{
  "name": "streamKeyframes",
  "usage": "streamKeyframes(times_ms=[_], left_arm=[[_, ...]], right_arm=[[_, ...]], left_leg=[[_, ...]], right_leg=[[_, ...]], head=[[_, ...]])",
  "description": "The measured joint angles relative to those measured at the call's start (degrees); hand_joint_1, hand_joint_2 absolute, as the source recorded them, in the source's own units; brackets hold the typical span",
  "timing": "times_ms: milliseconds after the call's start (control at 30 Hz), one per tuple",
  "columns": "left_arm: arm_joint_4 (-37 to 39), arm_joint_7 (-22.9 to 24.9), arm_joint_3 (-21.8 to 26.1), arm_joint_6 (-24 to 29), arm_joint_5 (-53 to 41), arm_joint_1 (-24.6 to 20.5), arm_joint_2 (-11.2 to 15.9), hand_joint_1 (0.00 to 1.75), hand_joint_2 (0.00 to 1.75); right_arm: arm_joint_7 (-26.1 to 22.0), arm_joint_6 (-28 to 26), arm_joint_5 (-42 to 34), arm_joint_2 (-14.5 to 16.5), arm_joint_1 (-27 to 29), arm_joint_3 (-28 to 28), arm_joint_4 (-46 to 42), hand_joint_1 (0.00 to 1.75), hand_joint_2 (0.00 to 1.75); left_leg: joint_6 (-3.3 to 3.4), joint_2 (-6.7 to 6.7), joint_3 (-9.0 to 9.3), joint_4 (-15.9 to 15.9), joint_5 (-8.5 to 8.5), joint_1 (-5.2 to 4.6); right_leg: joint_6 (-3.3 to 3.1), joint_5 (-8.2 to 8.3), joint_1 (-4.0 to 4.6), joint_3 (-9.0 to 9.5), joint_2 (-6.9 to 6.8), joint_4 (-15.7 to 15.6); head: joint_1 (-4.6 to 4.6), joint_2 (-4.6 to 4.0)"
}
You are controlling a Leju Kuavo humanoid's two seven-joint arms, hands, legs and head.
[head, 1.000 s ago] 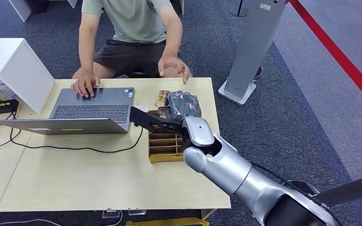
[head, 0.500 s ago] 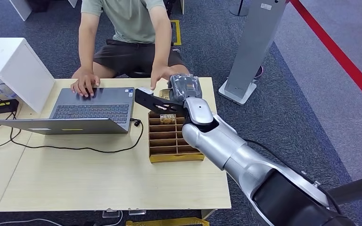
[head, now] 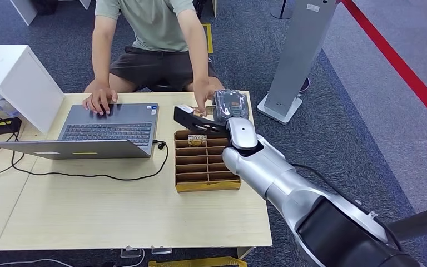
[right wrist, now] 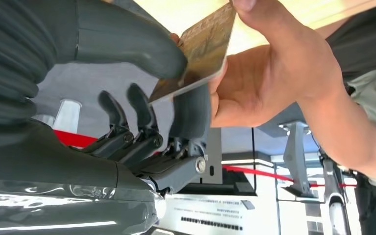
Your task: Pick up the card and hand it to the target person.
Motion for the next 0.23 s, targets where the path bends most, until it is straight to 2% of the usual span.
streamKeyframes(times_ms=[233], left_arm=[[0.0,-0.2,-0.5,-0.2,-0.3,-0.3,0.0,0.00,0.00]], right_arm=[[-0.8,-0.8,1.0,-0.1,-0.1,-0.1,0.3,0.00,1.75]], left_leg=[[0.00,0.00,0.00,0.0,0.00,0.00]], right_leg=[[0.00,0.00,0.00,0.00,0.00,0.0]], head=[[0.03,0.00]])
